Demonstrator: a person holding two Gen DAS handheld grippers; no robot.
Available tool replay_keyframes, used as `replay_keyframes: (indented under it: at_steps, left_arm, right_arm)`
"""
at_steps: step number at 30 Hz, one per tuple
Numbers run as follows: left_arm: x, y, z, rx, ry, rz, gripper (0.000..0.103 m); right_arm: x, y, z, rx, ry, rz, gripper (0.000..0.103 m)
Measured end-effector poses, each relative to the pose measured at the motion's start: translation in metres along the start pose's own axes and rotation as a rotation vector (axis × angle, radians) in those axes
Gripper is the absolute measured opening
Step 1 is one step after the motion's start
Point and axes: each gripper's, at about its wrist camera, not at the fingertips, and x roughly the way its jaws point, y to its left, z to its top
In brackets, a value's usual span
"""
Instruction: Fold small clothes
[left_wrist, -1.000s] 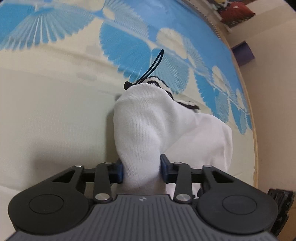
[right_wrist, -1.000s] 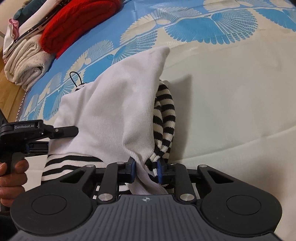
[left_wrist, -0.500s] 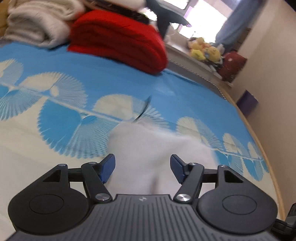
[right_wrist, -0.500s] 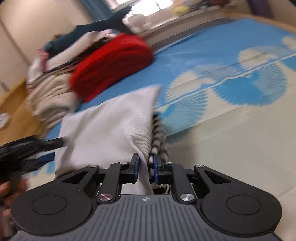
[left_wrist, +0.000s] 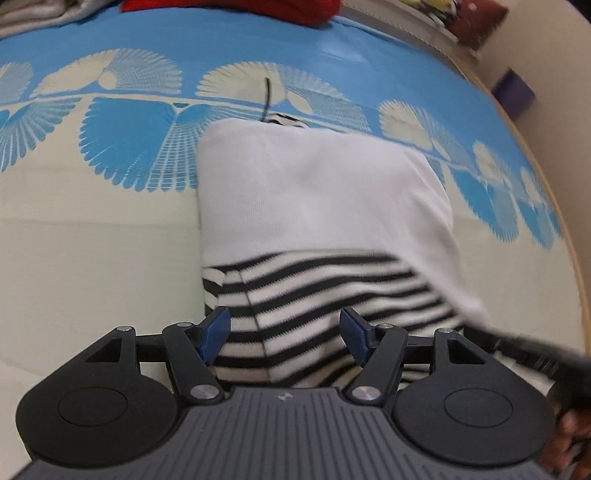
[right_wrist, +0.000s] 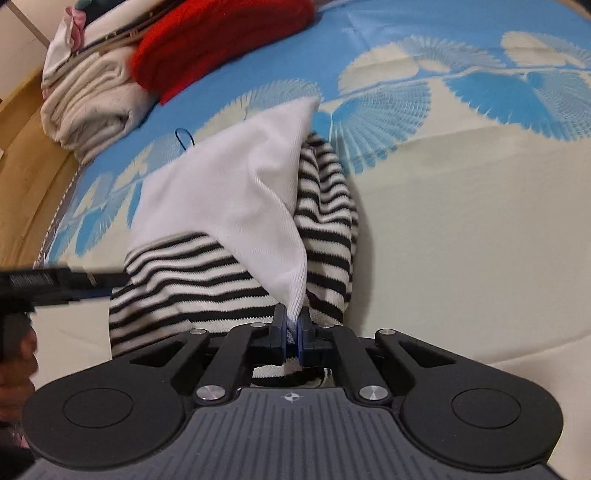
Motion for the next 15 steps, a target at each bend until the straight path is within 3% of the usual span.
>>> replay_keyframes:
  at_steps: [3,7,12,15]
  left_arm:
    - [0.002,-0.01,-0.006,0.063,0.018,-0.003,0.071]
    - [0.031,-0.019,-0.023,0.182,0.139,0.119,0.079]
    - [0.018,-0.002,-0.017,0.095,0.097,0.093,0.079]
    - [0.026,0.004,-0.026,0.117,0.149,0.114,0.081]
  right_arm:
    - [-0.009,-0.016,0.004,0.092,0.012,-0.018,0.004]
    - [0.011,-0.026,-0.006,0.111,0.149,-0.087,0.004]
    - [0.016,-0.012,-0.006,0.038,0.14,-0.097,0.005]
    - [0.019,-0.015,-0.006,0.023,0.149,-0.12,0.006]
